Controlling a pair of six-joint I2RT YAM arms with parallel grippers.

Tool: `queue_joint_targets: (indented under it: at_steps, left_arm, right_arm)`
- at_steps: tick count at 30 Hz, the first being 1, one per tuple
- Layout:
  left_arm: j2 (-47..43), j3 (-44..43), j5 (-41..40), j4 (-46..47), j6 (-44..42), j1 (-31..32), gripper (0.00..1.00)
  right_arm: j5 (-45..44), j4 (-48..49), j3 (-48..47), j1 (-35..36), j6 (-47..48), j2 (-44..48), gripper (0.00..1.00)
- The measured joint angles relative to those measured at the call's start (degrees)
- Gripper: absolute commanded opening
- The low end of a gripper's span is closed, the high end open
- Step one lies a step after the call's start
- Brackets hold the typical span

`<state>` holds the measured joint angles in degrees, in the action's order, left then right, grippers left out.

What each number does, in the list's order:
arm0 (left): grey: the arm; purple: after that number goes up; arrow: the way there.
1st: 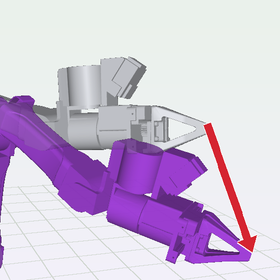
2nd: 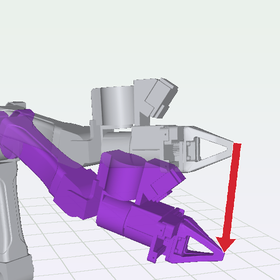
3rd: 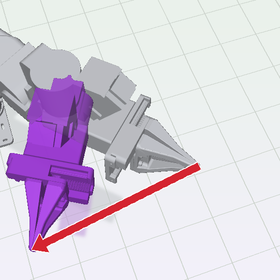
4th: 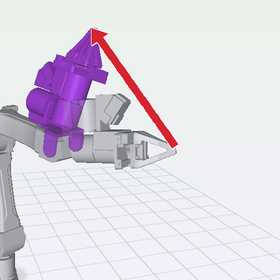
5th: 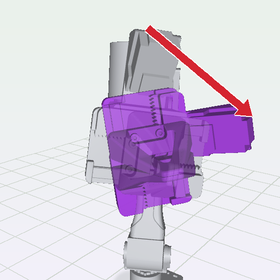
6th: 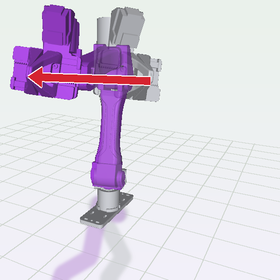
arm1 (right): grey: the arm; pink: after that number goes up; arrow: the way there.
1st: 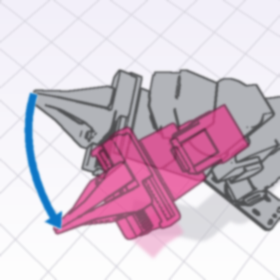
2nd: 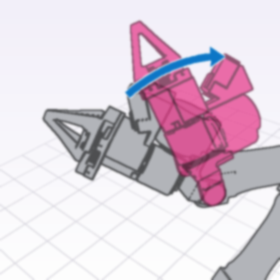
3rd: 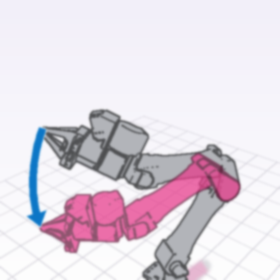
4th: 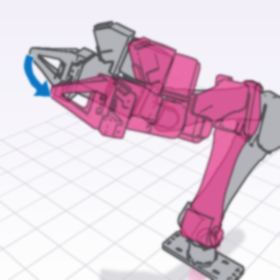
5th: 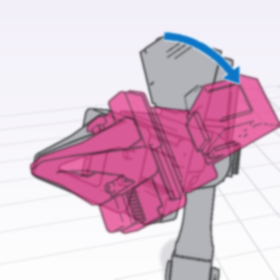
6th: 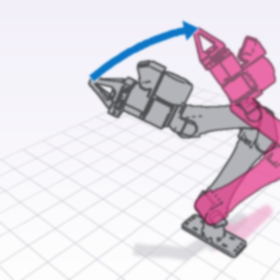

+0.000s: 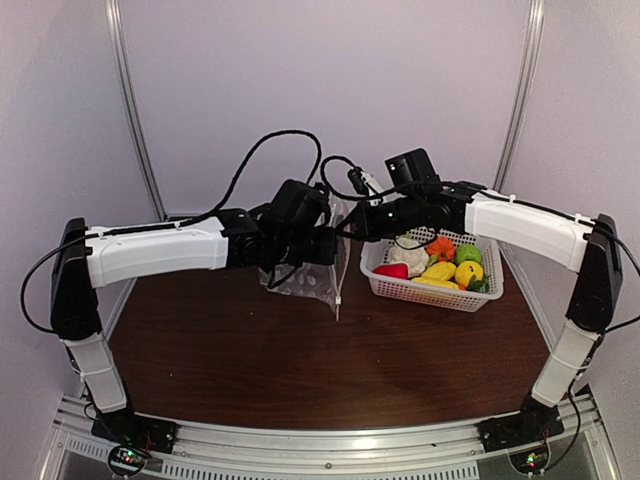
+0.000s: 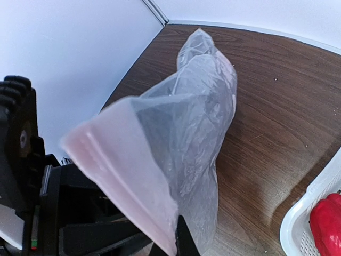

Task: Place the food in the zip-top bag and seal the zipper
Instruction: Pass from the right arm to the left, then move the bin to the center of the board.

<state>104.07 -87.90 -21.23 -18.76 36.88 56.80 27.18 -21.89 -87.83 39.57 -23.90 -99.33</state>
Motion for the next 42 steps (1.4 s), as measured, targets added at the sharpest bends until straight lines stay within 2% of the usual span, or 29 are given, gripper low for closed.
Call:
queue_joint_targets:
  at_steps: [2, 3, 8, 13, 19, 22, 27, 32, 39, 42]
  left_arm:
    - [0.22, -0.22, -1.53, -0.72, -0.26, 0.00, 0.03]
    - [0.22, -0.24, -2.23, -1.05, -0.22, 0.00, 0.00]
    - [-0.13, -0.31, -5.92, -3.30, -1.27, -0.07, 0.00]
    - [-2.73, 0.52, -7.48, -3.98, -2.40, -0.42, 0.00]
    - [-4.04, 1.07, -5.27, -3.17, -4.83, -1.62, 0.00]
    - [-4.00, 0.90, -3.85, -4.26, -6.27, -2.67, 0.00]
    - [-3.85, -0.68, -2.01, -8.04, -9.51, -3.93, 0.00]
    - [-4.04, -0.52, -1.44, -11.34, -12.63, -5.79, 0.00]
    - [-7.54, 3.43, -0.15, -12.94, -15.52, -9.73, 0.00]
    - [-9.01, 4.90, 0.52, -12.66, -16.46, -10.47, 0.00]
  right_arm:
    - [-0.04, -0.02, 0.22, -0.07, 0.02, 0.46, 0.00]
    - [-0.20, -0.04, 0.39, -0.11, 0.07, 0.74, 0.00]
    - [-4.28, -1.29, 1.46, -1.11, 1.60, 1.62, 0.00]
    - [-8.90, -3.67, 3.08, -6.05, 5.22, 1.62, 0.01]
    - [-2.27, -3.69, 4.11, -7.87, 9.66, 2.21, 0.41]
    - [2.95, -5.38, 4.31, -8.83, 13.99, 3.26, 0.52]
    - [9.55, -13.75, 2.40, -11.45, 27.15, 6.62, 0.64]
    - [9.77, -20.00, 4.87, -18.51, 41.53, 11.67, 0.65]
    - [-4.70, -23.65, 14.16, -20.76, 58.51, 9.07, 0.65]
    - [-7.91, -24.92, 16.48, -21.73, 60.54, 8.48, 0.66]
